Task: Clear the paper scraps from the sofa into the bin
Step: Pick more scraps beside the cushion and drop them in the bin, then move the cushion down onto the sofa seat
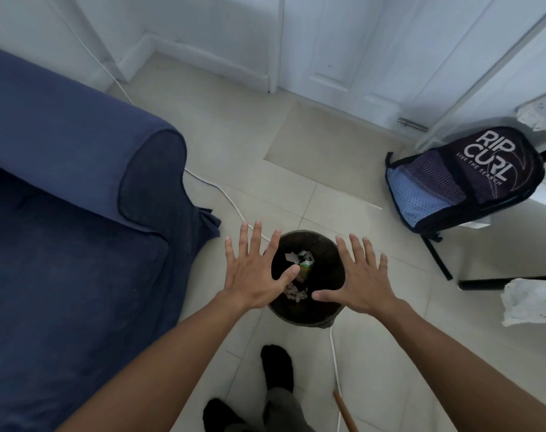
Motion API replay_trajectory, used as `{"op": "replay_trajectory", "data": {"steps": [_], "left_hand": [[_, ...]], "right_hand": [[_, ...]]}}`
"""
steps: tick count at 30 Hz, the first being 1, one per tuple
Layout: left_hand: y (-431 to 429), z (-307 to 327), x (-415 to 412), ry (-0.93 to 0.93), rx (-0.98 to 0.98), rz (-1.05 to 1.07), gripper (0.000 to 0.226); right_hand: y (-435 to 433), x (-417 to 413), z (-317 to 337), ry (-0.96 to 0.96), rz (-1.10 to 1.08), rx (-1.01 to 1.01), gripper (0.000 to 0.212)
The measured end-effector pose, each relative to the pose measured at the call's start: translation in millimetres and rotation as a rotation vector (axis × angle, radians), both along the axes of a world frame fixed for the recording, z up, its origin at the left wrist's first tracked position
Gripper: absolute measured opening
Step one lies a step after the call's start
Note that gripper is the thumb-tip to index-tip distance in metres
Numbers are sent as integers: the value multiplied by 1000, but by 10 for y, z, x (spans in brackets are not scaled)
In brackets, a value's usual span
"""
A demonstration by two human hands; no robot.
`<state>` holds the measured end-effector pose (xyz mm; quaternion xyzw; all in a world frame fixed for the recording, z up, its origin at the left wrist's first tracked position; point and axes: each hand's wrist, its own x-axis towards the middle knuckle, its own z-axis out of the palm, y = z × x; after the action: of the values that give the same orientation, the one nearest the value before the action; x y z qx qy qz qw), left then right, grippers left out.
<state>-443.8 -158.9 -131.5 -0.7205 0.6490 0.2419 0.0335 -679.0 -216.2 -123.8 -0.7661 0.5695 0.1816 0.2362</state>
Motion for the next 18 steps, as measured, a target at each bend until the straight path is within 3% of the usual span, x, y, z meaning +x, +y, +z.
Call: {"op": "replay_trajectory", "data": {"steps": [9, 18], "left_hand": [[44, 379, 593, -40, -47, 98, 88], [292, 1163, 1576, -104, -142, 261, 83]], "right_hand": [[-237, 550, 347, -14, 130, -78, 137], [-538, 1764, 1169, -46, 350, -199, 137]]}}
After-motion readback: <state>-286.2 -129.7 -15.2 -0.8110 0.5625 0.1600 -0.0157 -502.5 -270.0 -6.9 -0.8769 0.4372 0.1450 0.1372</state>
